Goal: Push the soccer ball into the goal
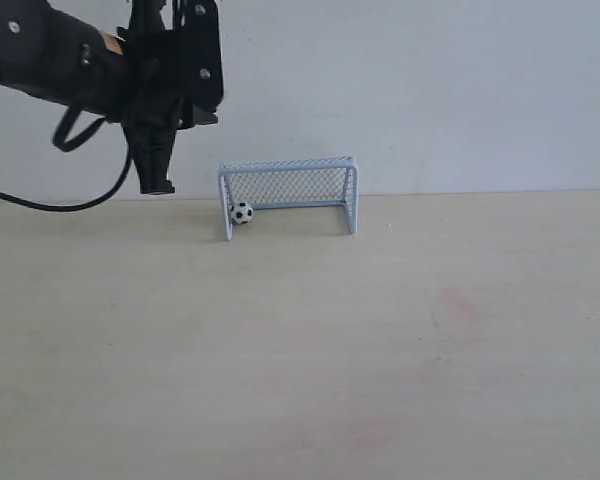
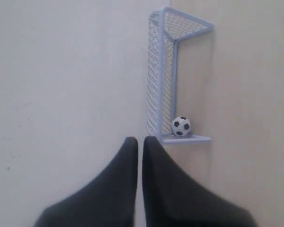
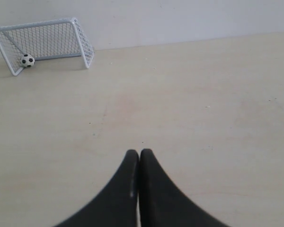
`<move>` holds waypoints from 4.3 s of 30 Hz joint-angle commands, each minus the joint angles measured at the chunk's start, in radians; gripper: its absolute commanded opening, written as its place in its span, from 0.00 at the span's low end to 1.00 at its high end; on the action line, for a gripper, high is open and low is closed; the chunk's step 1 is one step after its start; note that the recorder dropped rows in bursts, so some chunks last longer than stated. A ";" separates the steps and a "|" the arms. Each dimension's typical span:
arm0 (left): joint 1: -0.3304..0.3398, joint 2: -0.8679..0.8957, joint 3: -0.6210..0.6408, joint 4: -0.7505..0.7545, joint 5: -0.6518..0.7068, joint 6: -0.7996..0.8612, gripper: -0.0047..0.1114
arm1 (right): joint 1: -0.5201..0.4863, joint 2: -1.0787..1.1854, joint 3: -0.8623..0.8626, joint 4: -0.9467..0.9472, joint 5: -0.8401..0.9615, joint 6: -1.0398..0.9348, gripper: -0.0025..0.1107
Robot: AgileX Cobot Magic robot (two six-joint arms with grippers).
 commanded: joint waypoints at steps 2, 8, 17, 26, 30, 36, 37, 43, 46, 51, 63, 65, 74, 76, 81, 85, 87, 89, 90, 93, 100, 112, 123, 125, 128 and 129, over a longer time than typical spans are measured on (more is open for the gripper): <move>0.001 -0.138 0.040 -0.021 0.201 -0.075 0.08 | -0.003 -0.004 -0.001 -0.002 -0.009 -0.003 0.02; 0.001 -0.291 0.147 -0.044 0.308 -0.207 0.08 | -0.003 -0.004 -0.001 -0.002 -0.007 -0.003 0.02; 0.001 -0.583 0.389 -0.402 0.345 -0.255 0.08 | -0.003 -0.004 -0.001 -0.002 -0.007 -0.003 0.02; 0.001 -0.844 0.674 -0.995 0.469 -0.223 0.08 | -0.003 -0.004 -0.001 -0.002 -0.007 -0.003 0.02; 0.001 -0.933 0.772 -1.152 0.538 -0.176 0.08 | -0.003 -0.004 -0.001 -0.002 -0.007 -0.003 0.02; 0.001 -1.023 0.815 -1.176 0.636 -0.176 0.08 | -0.003 -0.004 -0.001 -0.002 -0.007 -0.003 0.02; 0.001 -1.033 0.815 -1.177 0.636 -0.176 0.08 | -0.003 -0.004 -0.001 -0.002 -0.007 -0.003 0.02; 0.001 -1.045 0.815 -1.180 0.632 -0.176 0.08 | -0.003 -0.004 -0.001 -0.002 -0.007 -0.003 0.02; 0.001 -1.045 0.815 -1.180 0.628 -0.176 0.08 | -0.003 -0.004 -0.001 -0.002 -0.007 -0.003 0.02; 0.001 -1.045 0.815 -1.180 0.628 -0.176 0.08 | -0.003 -0.004 -0.001 -0.002 -0.007 -0.003 0.02; 0.001 -1.223 0.815 -1.204 0.589 -0.176 0.08 | -0.003 -0.004 -0.001 -0.002 -0.007 -0.003 0.02; 0.001 -1.273 0.815 -1.204 0.591 -0.176 0.08 | -0.003 -0.004 -0.001 -0.002 -0.007 -0.003 0.02; 0.001 -1.515 0.815 -1.181 0.586 -0.176 0.08 | -0.003 -0.004 -0.001 -0.002 -0.007 -0.003 0.02; 0.001 -1.564 0.815 -1.185 0.566 -0.201 0.08 | -0.003 -0.004 -0.001 -0.002 -0.007 -0.003 0.02; 0.001 -1.645 0.815 -1.162 0.365 -0.373 0.08 | -0.003 -0.004 -0.001 -0.002 -0.007 -0.003 0.02; 0.005 -1.652 0.848 -1.101 0.203 -0.431 0.08 | -0.003 -0.004 -0.001 -0.002 -0.007 -0.003 0.02; 0.025 -1.657 0.896 -1.103 0.104 -0.431 0.08 | -0.003 -0.004 -0.001 -0.002 -0.007 -0.003 0.02; 0.040 -1.657 0.943 -1.110 0.027 -0.431 0.08 | -0.003 -0.004 -0.001 -0.002 -0.007 -0.003 0.02; 0.049 -1.657 0.973 -1.110 -0.027 -0.431 0.08 | -0.003 -0.004 -0.001 -0.002 -0.007 -0.003 0.02; 0.060 -1.664 1.029 -1.110 -0.118 -0.431 0.08 | -0.003 -0.004 -0.001 -0.002 -0.013 -0.003 0.02; 0.060 -1.682 1.110 -1.110 -0.191 -0.397 0.08 | -0.003 -0.004 -0.001 -0.002 -0.011 -0.003 0.02; 0.060 -1.682 1.116 -1.110 -0.237 -0.288 0.08 | -0.003 -0.004 -0.001 -0.002 -0.011 -0.003 0.02; 0.060 -1.682 1.116 -1.007 -0.191 -0.422 0.08 | -0.003 -0.004 -0.001 -0.002 -0.011 -0.003 0.02; 0.060 -1.682 1.116 -0.846 -0.178 -0.555 0.08 | -0.003 -0.004 -0.001 -0.002 -0.011 -0.003 0.02; 0.060 -1.682 1.116 -0.005 -0.119 -1.458 0.08 | -0.003 -0.004 -0.001 -0.002 -0.011 -0.003 0.02; 0.060 -1.682 1.116 0.140 -0.104 -1.662 0.08 | -0.003 -0.004 -0.001 -0.002 -0.011 -0.003 0.02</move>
